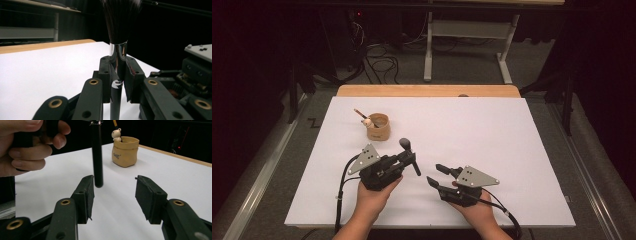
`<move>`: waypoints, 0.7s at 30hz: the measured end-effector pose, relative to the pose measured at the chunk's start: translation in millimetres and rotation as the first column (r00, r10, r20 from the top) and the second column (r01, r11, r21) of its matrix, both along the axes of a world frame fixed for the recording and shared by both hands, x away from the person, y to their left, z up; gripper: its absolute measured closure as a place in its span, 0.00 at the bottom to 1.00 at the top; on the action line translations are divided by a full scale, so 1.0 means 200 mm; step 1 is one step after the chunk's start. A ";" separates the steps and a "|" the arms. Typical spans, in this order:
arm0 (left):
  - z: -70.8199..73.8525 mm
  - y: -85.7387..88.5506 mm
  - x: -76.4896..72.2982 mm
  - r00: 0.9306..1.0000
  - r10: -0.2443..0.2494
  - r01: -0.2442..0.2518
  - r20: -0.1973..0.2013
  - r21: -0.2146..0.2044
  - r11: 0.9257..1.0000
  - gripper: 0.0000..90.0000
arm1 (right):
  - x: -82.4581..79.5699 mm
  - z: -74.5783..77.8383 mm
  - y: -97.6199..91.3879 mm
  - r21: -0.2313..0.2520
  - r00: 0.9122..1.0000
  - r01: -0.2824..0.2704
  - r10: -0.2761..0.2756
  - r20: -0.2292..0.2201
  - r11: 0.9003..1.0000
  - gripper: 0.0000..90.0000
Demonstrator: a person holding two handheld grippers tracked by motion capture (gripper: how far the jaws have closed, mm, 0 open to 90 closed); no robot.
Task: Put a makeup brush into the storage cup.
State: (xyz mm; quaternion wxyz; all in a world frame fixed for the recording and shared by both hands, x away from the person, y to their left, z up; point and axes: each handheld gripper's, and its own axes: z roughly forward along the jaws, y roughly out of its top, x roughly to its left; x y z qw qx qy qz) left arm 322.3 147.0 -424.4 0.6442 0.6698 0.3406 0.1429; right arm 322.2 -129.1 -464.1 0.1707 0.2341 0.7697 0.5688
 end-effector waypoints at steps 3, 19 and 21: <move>-0.01 0.03 -0.01 1.000 0.015 -0.015 0.004 0.020 1.000 0.86 | 0.00 0.00 -0.01 0.003 1.000 0.012 -0.012 0.004 1.000 0.55; -0.13 0.23 -0.06 0.993 0.120 -0.120 0.002 0.039 0.992 0.87 | 0.03 -0.01 -0.09 -0.002 0.998 0.058 -0.058 -0.005 0.998 0.54; -0.14 0.24 -0.07 0.991 0.134 -0.134 0.009 0.069 0.989 0.87 | 0.04 -0.02 -0.10 -0.004 0.998 0.064 -0.064 -0.009 0.998 0.54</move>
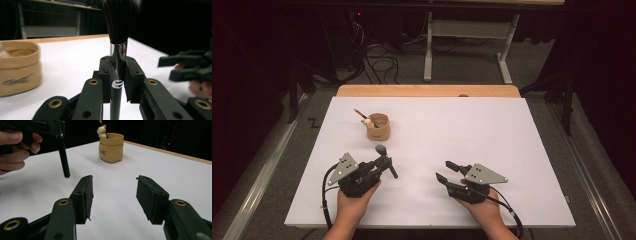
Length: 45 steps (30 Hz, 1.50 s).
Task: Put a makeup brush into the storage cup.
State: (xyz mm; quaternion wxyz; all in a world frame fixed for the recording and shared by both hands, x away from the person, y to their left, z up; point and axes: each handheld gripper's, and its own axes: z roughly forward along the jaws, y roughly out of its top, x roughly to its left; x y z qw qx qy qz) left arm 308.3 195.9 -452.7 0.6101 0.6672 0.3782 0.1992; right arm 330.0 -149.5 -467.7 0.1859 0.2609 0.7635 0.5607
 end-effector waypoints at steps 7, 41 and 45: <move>0.01 -0.01 -0.01 1.000 0.005 -0.005 0.019 0.034 0.999 0.86 | 0.00 -0.01 -0.04 -0.018 1.000 0.011 -0.011 0.006 1.000 0.51; 0.02 0.07 0.00 0.997 0.065 -0.067 0.033 0.046 0.997 0.86 | 0.02 0.02 -0.34 -0.024 0.995 0.096 -0.096 -0.014 0.995 0.08; 0.03 0.07 0.00 0.997 0.077 -0.078 0.032 0.041 0.996 0.86 | 0.02 0.02 -0.36 -0.008 0.994 0.102 -0.103 -0.024 0.995 0.02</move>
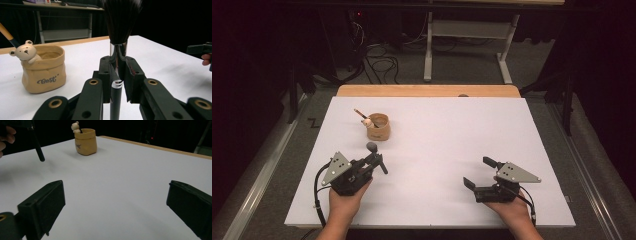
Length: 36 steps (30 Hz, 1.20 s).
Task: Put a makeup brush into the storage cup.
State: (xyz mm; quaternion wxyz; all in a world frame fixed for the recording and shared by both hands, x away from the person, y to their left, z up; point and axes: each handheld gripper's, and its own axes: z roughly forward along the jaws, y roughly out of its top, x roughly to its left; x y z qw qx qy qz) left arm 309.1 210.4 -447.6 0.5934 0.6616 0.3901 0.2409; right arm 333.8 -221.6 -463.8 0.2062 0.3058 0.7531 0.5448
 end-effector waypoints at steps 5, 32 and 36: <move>0.01 0.01 0.00 1.000 0.013 -0.013 0.005 0.005 1.000 0.86 | 0.00 0.00 -0.02 0.002 1.000 0.011 -0.011 -0.005 1.000 0.00; 0.15 0.13 0.19 0.993 0.119 -0.119 0.005 -0.059 0.991 0.87 | 0.01 -0.01 -0.06 -0.015 1.000 0.029 -0.030 -0.004 0.999 0.00; 0.17 0.13 0.22 0.992 0.129 -0.128 0.007 -0.057 0.990 0.87 | 0.01 -0.01 -0.05 -0.014 1.000 0.026 -0.027 -0.005 1.000 0.00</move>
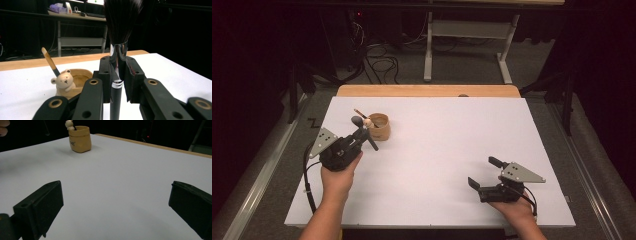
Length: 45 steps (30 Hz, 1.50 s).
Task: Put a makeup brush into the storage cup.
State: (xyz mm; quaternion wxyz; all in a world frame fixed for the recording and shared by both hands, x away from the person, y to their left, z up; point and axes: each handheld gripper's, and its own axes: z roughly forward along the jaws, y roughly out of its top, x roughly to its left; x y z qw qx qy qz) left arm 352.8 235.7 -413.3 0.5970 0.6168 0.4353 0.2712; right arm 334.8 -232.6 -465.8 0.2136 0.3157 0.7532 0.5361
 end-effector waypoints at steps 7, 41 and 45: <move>0.03 -0.01 0.06 1.000 0.017 -0.017 0.002 0.016 1.000 0.87 | 0.00 0.00 0.00 0.000 1.000 -0.001 0.001 0.002 1.000 0.00; 0.07 -0.05 0.35 0.994 0.107 -0.107 0.001 0.042 0.993 0.87 | -0.02 -0.02 0.01 0.001 0.999 -0.031 0.031 -0.009 1.000 0.02; 0.07 -0.05 0.37 0.994 0.113 -0.112 -0.003 0.041 0.993 0.87 | -0.01 -0.02 0.02 -0.002 0.999 -0.032 0.032 -0.009 0.999 0.03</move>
